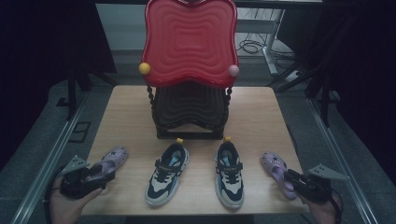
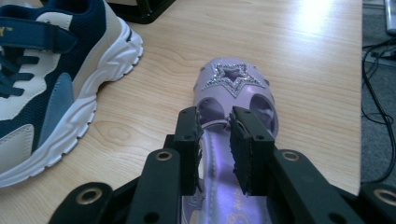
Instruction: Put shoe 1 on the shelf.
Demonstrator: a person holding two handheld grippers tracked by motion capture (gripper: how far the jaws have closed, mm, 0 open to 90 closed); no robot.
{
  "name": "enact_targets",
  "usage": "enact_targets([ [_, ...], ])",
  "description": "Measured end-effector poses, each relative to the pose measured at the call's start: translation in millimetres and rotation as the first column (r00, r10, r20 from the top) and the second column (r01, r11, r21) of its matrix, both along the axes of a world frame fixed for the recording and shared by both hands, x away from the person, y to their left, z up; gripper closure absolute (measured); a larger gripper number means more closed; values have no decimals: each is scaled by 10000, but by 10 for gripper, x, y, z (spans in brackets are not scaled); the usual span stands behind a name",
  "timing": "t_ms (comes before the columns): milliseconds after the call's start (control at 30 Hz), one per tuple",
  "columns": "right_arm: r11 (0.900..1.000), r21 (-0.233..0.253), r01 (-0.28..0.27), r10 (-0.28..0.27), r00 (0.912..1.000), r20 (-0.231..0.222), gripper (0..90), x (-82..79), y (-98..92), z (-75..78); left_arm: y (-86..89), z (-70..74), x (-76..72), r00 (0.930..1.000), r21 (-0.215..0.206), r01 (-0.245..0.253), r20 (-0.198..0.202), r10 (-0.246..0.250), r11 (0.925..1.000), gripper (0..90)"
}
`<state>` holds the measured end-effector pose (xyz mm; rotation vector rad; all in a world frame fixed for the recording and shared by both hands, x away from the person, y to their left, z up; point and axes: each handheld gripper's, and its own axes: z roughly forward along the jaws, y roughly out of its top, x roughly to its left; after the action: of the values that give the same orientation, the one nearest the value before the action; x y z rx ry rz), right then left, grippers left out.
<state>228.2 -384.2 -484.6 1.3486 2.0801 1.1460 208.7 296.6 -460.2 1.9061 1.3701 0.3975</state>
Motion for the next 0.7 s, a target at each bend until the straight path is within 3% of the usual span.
enact_targets([
  [300,10000,-5,-3,3,10000,59,704,-36,10,4,145,-106,14,9988,419,-398,-279,410,9983,433],
  [700,9999,93,-63,63,9999,-84,698,-66,17,-36,165,-249,66,9969,863,-169,-748,234,9961,539],
])
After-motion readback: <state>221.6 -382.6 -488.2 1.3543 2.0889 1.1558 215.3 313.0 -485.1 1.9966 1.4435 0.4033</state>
